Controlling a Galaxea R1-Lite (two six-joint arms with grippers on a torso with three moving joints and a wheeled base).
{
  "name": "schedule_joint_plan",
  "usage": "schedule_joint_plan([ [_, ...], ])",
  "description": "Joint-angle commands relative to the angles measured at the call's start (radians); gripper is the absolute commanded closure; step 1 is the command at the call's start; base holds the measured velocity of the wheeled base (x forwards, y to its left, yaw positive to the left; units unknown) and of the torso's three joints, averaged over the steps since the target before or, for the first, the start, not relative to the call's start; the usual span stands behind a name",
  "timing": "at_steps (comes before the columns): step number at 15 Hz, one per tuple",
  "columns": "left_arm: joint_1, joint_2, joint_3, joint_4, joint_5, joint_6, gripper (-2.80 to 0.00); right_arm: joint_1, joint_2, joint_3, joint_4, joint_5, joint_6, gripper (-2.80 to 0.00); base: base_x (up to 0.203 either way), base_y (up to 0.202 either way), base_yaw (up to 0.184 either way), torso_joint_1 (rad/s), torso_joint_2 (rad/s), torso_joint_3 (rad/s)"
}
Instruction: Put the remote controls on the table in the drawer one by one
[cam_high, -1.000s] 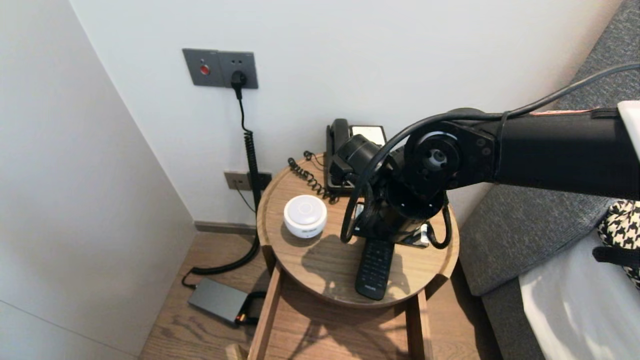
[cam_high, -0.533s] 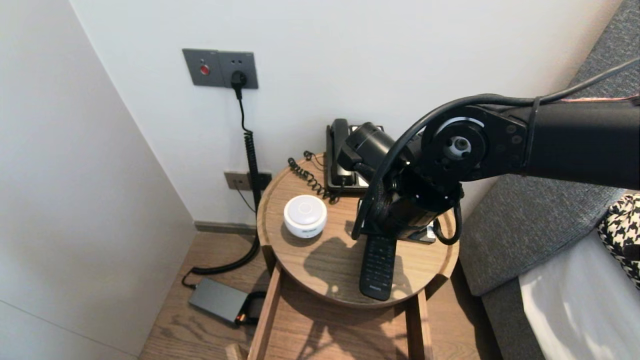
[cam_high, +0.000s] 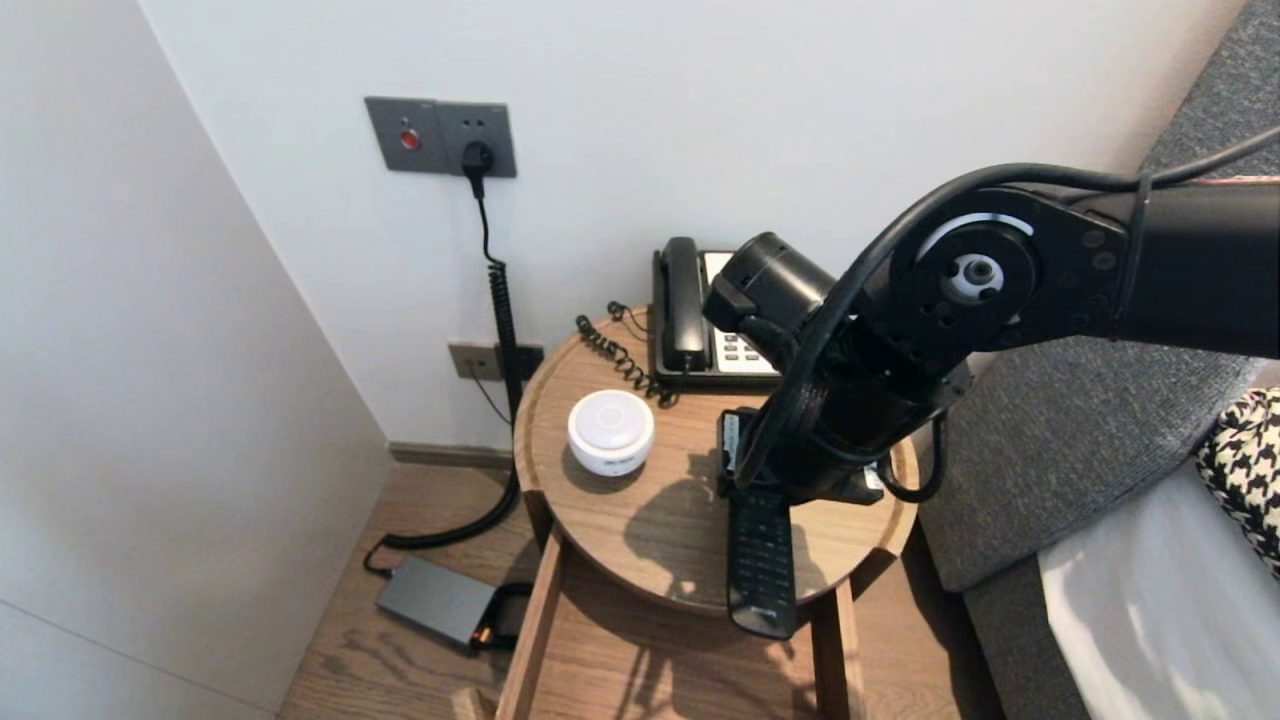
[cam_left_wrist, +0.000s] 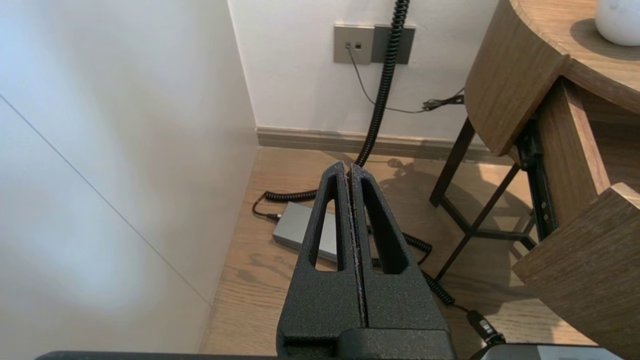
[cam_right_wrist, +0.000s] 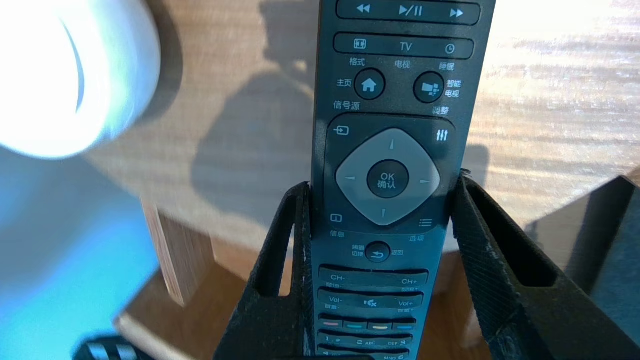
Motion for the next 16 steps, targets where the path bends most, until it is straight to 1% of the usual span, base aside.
schedule_joint_plan([
  [1, 0.000, 0.000, 0.014, 0.000, 0.001, 0.000, 0.00, 0.001, -0.043, 0.038, 0.006, 0.041, -0.054, 0.00, 0.000, 0.000, 0.000, 0.000, 0.00, 0.000],
  [2, 0.000, 0.000, 0.014, 0.000, 0.000, 0.000, 0.00, 0.001, -0.055, 0.058, 0.006, 0.052, -0.075, 0.00, 0.000, 0.000, 0.000, 0.000, 0.00, 0.000],
  [4, 0.000, 0.000, 0.014, 0.000, 0.000, 0.000, 0.00, 0.001, -0.067, 0.072, 0.006, 0.067, -0.083, 0.00, 0.000, 0.000, 0.000, 0.000, 0.00, 0.000],
  [7, 0.000, 0.000, 0.014, 0.000, 0.001, 0.000, 0.00, -0.002, -0.122, 0.100, 0.010, 0.170, -0.102, 0.00, 0.000, 0.000, 0.000, 0.000, 0.00, 0.000],
  [8, 0.000, 0.000, 0.014, -0.001, 0.000, 0.000, 0.00, -0.001, -0.137, 0.111, 0.024, 0.199, -0.120, 0.00, 0.000, 0.000, 0.000, 0.000, 0.00, 0.000],
  [10, 0.000, 0.000, 0.013, 0.000, 0.000, 0.000, 0.00, 0.000, -0.151, 0.113, 0.078, 0.242, -0.155, 0.00, 0.000, 0.000, 0.000, 0.000, 0.00, 0.000],
  [13, 0.000, 0.000, 0.014, -0.001, 0.001, 0.000, 0.00, -0.003, -0.169, 0.115, 0.145, 0.360, -0.205, 0.00, 0.000, 0.000, 0.000, 0.000, 0.00, 0.000],
  [14, 0.000, -0.001, 0.014, -0.001, 0.001, 0.000, 0.00, -0.003, -0.184, 0.128, 0.163, 0.383, -0.230, 0.00, 0.000, 0.000, 0.000, 0.000, 0.00, 0.000],
  [16, 0.000, -0.001, 0.014, 0.000, 0.000, 0.000, 0.00, 0.002, -0.203, 0.159, 0.199, 0.402, -0.285, 0.00, 0.000, 0.000, 0.000, 0.000, 0.00, 0.000],
])
